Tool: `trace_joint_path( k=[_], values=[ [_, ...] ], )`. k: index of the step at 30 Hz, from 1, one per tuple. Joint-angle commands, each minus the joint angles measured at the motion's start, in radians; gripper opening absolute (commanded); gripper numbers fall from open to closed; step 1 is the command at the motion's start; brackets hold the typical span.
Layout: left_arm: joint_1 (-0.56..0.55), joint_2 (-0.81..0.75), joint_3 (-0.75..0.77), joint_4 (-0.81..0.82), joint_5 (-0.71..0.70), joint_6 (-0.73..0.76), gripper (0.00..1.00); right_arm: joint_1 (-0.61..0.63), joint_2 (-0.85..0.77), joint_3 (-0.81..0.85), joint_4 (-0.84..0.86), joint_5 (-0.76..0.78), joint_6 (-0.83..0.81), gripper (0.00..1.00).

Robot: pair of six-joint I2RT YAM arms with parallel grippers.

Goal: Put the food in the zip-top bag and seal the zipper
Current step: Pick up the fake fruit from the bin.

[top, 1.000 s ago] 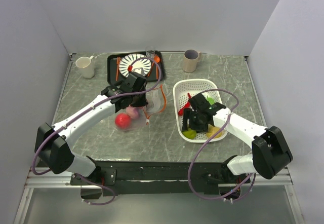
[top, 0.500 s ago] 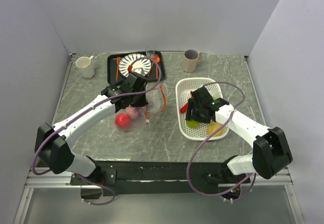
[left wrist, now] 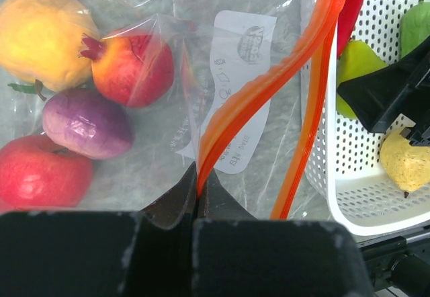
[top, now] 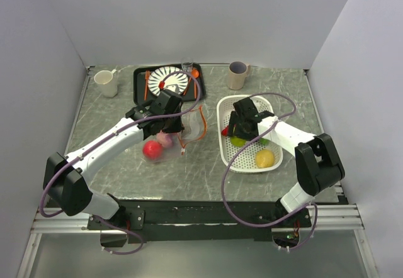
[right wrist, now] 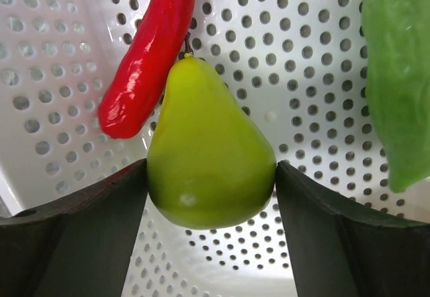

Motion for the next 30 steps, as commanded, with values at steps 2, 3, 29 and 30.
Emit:
trace_joint_path(
  k=[2, 3, 29, 30],
  values=[
    [-0.005, -0.005, 0.019, 0.004, -0.021, 0.019, 0.01, -0.011, 0.003, 0.033, 0.004, 0.004, -0.025, 0.86],
    [-0.005, -0.002, 0.019, 0.006, -0.019, 0.019, 0.01, -0.014, 0.005, 0.036, 0.003, -0.001, -0.028, 0.86],
    [-0.005, -0.001, 0.018, 0.009, -0.016, 0.017, 0.01, -0.022, -0.214, 0.016, -0.016, -0.093, -0.037, 0.42],
    [-0.005, 0.001, 0.018, 0.01, -0.013, 0.019, 0.01, -0.017, -0.233, 0.016, -0.008, -0.132, -0.036, 0.41]
  ],
)
